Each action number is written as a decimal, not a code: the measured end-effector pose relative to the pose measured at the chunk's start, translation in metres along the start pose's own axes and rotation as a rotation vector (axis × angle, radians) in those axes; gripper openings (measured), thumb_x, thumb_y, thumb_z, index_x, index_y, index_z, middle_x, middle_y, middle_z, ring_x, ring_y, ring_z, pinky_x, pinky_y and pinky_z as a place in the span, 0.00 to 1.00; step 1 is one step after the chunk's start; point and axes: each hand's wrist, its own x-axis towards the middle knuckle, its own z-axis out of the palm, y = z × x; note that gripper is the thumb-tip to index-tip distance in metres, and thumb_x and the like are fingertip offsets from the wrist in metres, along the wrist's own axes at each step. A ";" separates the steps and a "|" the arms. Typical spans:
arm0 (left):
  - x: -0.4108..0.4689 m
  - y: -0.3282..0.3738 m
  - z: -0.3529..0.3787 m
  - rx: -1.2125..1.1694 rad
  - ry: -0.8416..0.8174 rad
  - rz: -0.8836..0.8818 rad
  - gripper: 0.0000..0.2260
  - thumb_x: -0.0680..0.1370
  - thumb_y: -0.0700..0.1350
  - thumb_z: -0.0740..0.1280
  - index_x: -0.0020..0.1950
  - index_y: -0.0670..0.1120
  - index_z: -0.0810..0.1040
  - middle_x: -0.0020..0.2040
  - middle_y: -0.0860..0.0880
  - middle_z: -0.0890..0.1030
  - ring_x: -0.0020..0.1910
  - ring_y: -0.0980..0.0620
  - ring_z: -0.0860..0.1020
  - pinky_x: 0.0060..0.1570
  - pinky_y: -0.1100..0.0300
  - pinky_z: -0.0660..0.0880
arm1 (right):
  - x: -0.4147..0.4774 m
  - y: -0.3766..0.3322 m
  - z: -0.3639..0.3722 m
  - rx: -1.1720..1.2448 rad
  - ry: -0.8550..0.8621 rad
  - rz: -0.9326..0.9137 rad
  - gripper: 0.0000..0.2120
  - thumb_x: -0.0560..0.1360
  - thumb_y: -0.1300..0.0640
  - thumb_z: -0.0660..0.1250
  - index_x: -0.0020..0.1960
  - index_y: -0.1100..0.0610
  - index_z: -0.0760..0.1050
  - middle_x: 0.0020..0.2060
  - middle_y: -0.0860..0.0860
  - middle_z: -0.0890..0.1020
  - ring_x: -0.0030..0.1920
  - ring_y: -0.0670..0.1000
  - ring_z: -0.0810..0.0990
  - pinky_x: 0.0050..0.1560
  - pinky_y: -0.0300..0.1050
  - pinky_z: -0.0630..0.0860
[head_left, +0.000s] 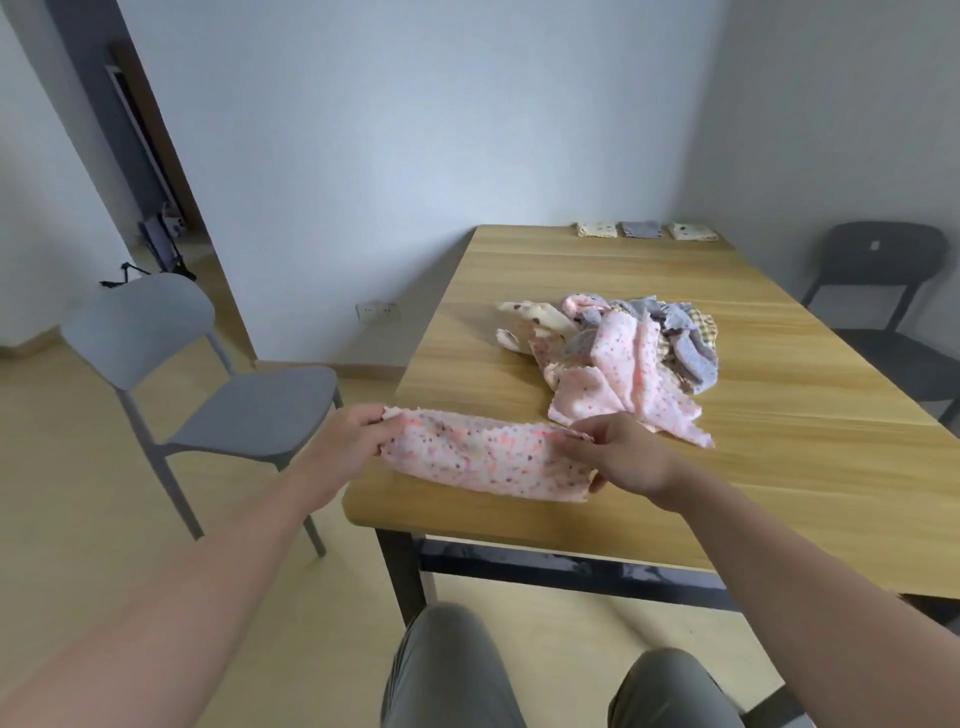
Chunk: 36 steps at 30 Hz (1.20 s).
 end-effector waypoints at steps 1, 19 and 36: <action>-0.003 -0.004 0.002 0.046 -0.001 -0.013 0.15 0.82 0.53 0.66 0.54 0.41 0.83 0.51 0.42 0.84 0.53 0.42 0.82 0.57 0.44 0.79 | -0.003 0.003 0.002 -0.015 -0.018 0.014 0.17 0.79 0.47 0.69 0.44 0.61 0.83 0.35 0.53 0.78 0.38 0.50 0.79 0.35 0.45 0.80; 0.048 0.003 0.031 0.481 0.116 0.099 0.17 0.84 0.48 0.61 0.36 0.50 0.68 0.32 0.51 0.71 0.34 0.51 0.70 0.33 0.57 0.63 | 0.042 0.028 0.015 -0.288 0.212 0.149 0.13 0.81 0.49 0.65 0.44 0.57 0.77 0.36 0.52 0.82 0.35 0.52 0.82 0.37 0.50 0.79; 0.071 -0.018 0.049 0.694 0.199 0.071 0.16 0.84 0.50 0.63 0.36 0.50 0.68 0.31 0.52 0.72 0.30 0.55 0.71 0.29 0.61 0.61 | 0.059 0.041 0.023 -0.382 0.290 0.265 0.07 0.82 0.49 0.62 0.53 0.51 0.74 0.39 0.46 0.79 0.38 0.49 0.78 0.32 0.43 0.69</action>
